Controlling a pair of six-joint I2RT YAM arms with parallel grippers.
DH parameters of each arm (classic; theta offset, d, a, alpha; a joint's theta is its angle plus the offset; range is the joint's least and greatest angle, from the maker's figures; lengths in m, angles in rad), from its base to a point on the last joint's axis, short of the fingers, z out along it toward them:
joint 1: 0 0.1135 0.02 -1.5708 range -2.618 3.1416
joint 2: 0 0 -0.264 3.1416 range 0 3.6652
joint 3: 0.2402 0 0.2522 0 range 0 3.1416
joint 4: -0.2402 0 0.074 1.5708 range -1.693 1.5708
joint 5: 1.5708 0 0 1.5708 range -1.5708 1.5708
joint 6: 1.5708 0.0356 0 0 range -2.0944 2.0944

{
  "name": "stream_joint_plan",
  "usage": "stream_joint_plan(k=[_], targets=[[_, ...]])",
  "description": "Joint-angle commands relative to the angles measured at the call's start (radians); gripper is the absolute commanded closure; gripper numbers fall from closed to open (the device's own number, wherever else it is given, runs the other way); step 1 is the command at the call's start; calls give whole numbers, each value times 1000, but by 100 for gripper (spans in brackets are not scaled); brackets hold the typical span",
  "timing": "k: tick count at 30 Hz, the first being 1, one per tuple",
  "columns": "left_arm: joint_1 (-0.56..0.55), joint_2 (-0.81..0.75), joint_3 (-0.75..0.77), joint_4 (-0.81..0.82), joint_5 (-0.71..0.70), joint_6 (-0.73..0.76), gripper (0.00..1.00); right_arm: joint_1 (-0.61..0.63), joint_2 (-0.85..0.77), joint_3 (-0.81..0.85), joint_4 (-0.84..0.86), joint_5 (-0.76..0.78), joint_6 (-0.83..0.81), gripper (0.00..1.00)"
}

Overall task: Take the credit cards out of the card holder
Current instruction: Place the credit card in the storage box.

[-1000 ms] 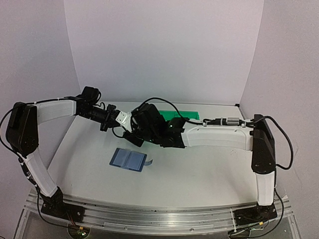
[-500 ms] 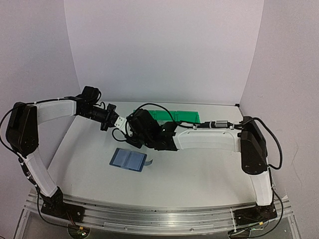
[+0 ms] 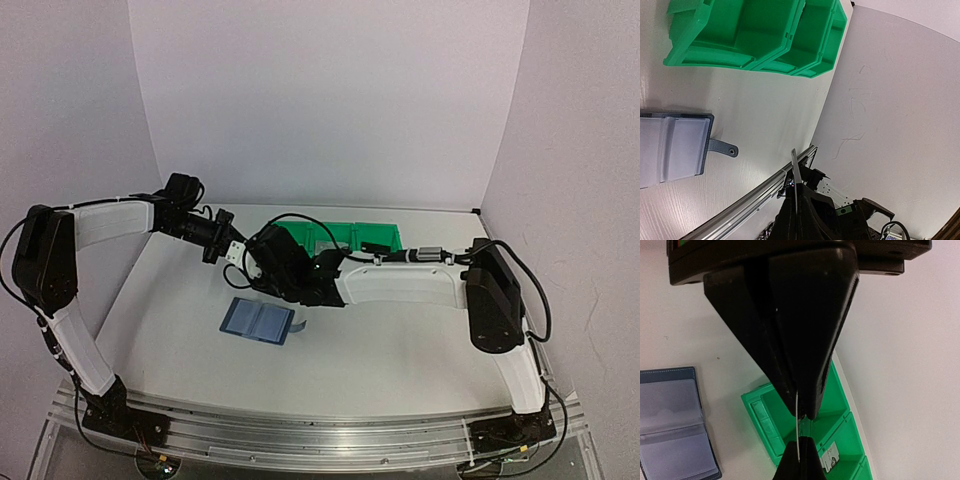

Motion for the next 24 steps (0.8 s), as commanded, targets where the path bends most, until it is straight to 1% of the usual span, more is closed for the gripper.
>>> stream_joint_plan(k=[1,7,8,9,10,11,12,15,19,22,24], targets=[[-6,-13,33,11,18,1,100,3,7,41,20,34,-4,100],[-6,-15,19,23,31,-3,100,-9,-5,23,21,27,-15,100],[-6,-16,16,26,33,-2,95,-14,-11,21,21,16,-12,100],[-6,-17,13,28,36,-1,86,-18,-19,17,21,3,-9,100],[-5,-19,9,33,39,2,70,-22,-27,10,22,-15,-6,100],[-5,-23,4,41,41,4,62,-29,-40,3,21,-31,-5,100],[-4,-28,-3,48,45,4,55,-35,-54,-11,21,-53,-5,100],[3,-47,-27,65,50,-1,41,-55,-99,-57,21,-112,-4,100],[22,-65,-57,93,59,-9,32,-88,-166,-129,20,-200,-5,100],[52,-77,-67,103,63,15,29,-122,-228,-176,19,-235,-49,100],[79,-83,-68,106,68,48,28,-154,-272,-212,15,-284,-97,100]])
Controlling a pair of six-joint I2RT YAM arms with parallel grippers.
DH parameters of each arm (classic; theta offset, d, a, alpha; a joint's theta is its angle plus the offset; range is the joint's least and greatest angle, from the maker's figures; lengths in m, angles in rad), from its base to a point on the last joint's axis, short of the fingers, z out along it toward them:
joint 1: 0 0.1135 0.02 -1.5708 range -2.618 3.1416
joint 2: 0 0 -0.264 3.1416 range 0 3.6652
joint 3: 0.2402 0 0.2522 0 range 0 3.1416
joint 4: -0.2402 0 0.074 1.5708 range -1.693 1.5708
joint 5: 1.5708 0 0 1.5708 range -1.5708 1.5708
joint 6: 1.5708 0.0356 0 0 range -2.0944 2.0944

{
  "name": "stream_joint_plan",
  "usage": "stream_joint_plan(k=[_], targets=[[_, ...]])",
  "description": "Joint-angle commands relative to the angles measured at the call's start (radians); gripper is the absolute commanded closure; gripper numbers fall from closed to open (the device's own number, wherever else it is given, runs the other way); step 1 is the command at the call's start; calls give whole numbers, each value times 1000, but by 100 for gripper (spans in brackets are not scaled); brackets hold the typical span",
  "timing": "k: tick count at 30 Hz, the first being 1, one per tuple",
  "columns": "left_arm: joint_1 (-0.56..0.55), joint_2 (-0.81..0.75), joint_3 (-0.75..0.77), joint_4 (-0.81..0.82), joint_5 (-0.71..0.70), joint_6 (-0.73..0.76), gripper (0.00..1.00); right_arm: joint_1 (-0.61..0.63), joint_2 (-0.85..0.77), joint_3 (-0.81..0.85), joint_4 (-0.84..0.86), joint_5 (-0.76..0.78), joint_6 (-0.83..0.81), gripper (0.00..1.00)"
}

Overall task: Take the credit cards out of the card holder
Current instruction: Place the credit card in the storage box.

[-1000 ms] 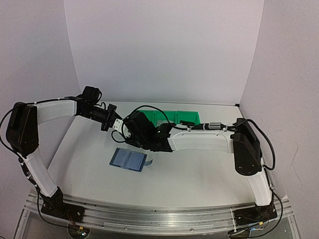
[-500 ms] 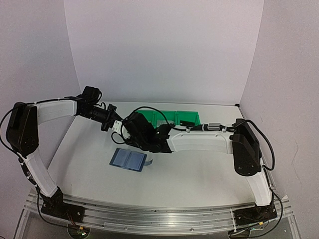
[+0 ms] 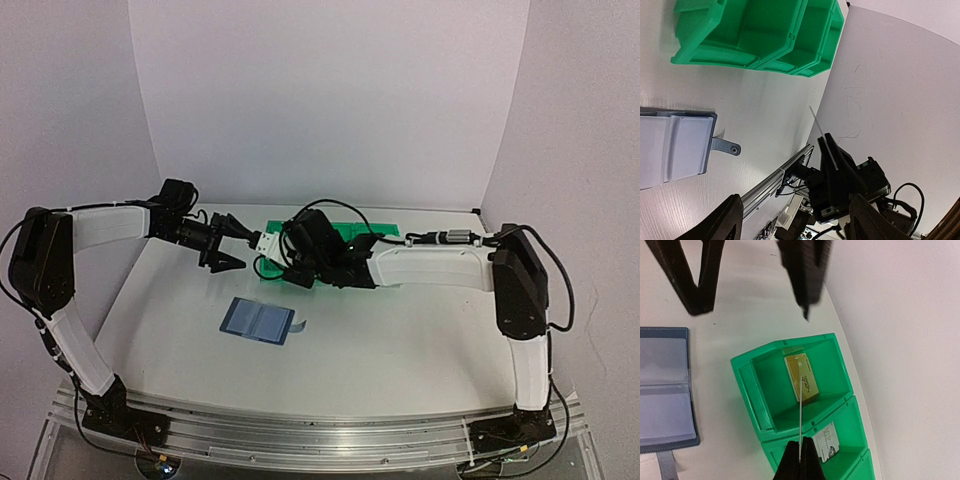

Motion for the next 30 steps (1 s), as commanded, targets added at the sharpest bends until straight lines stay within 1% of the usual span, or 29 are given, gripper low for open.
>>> stream_joint_plan(k=[1,4,5,7,9,10,12,14,17,20,21,26,30], targets=[[60,-69,-3,48,28,69,28,-70,-169,-51,20,-119,-90,100],[69,-78,13,16,9,175,28,-145,-224,-81,4,-158,-174,100],[69,-78,26,-7,-3,242,28,-174,-238,-97,3,-173,-208,100],[69,-81,47,-64,-34,350,28,-220,-279,-138,1,-230,-311,100],[69,-90,51,-87,-58,447,28,-264,-310,-184,2,-289,-446,100],[69,-96,44,-83,-64,494,28,-289,-315,-197,2,-306,-473,100],[69,-122,13,-42,-70,543,28,-340,-311,-200,2,-321,-499,100],[69,-154,-43,48,-55,558,28,-388,-308,-214,1,-358,-533,100],[70,-195,-139,230,-32,550,27,-426,-288,-252,2,-414,-609,100],[69,-196,-198,344,-43,554,21,-468,-244,-243,8,-470,-579,100],[69,-190,-203,353,-53,564,19,-479,-233,-238,11,-477,-574,100],[68,-156,-207,354,-74,612,14,-498,-178,-223,28,-515,-588,100],[68,-126,-199,354,-79,617,12,-507,-137,-221,28,-497,-605,100]])
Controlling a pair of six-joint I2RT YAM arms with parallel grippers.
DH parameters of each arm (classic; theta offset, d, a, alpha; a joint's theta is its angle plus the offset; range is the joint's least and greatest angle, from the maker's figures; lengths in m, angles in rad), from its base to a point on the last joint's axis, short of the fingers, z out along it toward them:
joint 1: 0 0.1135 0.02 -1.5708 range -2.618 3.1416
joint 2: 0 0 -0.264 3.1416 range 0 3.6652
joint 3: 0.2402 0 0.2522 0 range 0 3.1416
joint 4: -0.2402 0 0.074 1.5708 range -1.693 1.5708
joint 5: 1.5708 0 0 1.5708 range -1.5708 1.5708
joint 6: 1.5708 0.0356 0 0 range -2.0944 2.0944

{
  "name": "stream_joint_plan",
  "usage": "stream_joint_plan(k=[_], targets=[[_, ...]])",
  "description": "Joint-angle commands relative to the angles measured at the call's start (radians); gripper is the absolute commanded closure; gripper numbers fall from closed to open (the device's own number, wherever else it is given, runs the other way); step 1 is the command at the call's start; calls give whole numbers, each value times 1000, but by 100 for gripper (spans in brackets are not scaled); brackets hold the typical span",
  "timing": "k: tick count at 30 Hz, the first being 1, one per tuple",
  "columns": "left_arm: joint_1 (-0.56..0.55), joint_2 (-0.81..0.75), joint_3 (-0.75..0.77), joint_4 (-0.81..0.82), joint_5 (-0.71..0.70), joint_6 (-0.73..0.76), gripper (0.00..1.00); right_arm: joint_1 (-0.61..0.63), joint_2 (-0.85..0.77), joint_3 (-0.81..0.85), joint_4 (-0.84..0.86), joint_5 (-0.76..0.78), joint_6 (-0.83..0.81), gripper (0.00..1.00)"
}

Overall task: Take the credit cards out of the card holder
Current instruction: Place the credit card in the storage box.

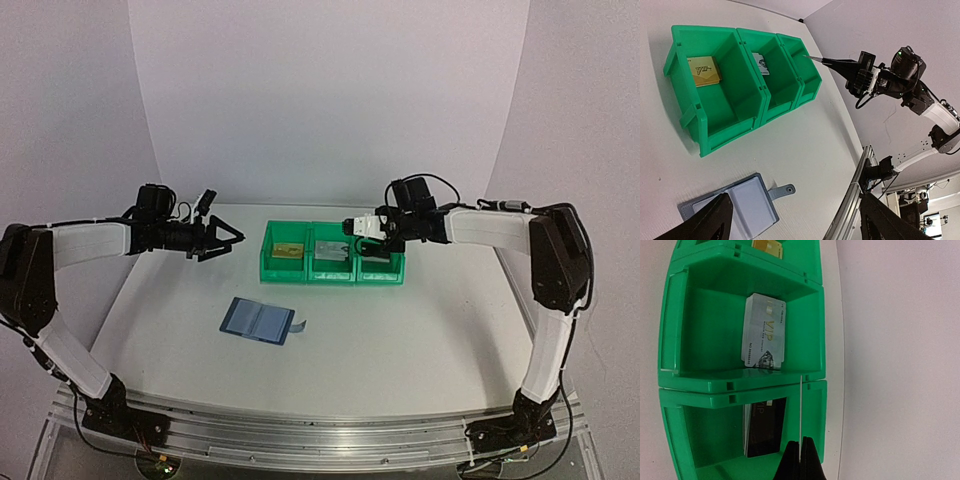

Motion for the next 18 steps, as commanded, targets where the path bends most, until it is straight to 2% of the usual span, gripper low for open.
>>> stream_joint_plan(k=[1,14,18], targets=[[-2,34,11,55,-18,45,12,-12,42,28,26,-35,-11,100],[-2,47,-4,59,-22,23,11,-22,8,25,24,15,53,100],[-1,53,-1,62,-20,10,11,-25,41,25,26,52,60,100]])
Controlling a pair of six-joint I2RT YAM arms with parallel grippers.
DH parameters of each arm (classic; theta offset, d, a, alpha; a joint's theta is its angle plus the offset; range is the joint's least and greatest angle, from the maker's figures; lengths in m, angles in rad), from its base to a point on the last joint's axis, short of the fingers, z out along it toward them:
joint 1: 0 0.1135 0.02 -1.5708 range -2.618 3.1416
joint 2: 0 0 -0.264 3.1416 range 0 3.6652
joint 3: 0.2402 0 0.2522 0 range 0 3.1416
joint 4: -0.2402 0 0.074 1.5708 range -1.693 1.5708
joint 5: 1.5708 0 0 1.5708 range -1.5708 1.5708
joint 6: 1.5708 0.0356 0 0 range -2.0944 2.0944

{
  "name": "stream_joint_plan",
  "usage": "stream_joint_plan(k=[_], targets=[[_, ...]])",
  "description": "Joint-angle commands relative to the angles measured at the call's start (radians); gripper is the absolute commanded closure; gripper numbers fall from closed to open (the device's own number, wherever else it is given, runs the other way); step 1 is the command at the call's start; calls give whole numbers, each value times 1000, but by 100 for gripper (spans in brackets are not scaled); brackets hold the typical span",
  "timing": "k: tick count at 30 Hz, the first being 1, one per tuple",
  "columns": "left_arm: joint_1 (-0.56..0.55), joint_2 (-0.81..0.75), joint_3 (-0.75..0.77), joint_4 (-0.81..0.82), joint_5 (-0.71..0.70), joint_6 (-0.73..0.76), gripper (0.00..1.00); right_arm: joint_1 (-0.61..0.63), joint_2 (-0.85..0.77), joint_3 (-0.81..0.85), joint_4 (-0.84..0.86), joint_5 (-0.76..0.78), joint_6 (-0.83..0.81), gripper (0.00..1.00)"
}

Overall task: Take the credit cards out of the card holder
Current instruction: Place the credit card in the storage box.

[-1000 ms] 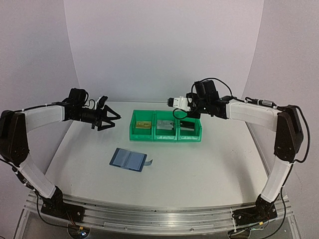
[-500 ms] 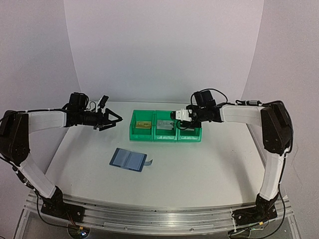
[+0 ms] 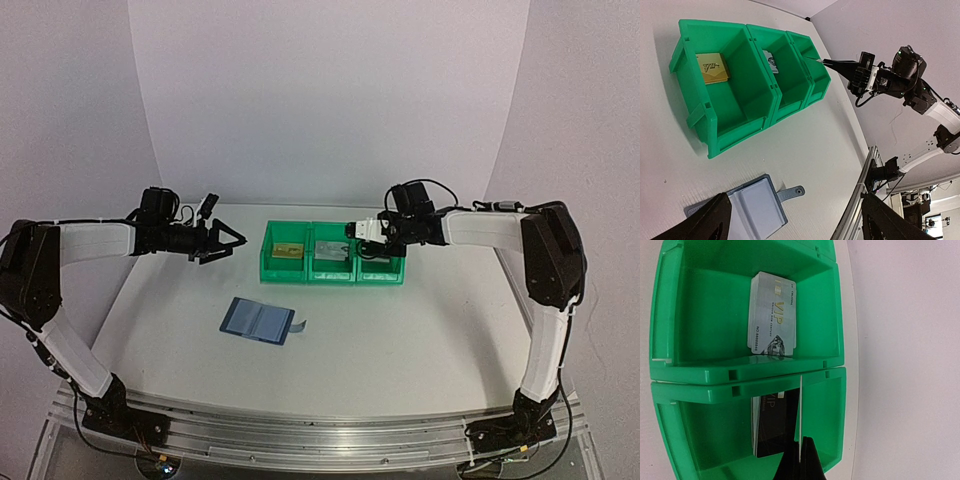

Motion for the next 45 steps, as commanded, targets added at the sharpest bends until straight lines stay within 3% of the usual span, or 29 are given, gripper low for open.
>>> stream_joint_plan(k=[1,6,29,38,45], targets=[[-2,9,1,39,-4,-6,11,-7,2,31,23,38,36,100],[-2,1,2,35,-6,-6,10,-23,46,70,23,48,89,100],[-1,23,16,39,-20,-29,10,-20,172,83,87,41,-91,100],[-2,31,22,39,-23,-27,10,-17,206,100,110,54,-76,100],[-2,33,24,35,-26,-23,10,-17,224,96,131,66,-99,81]])
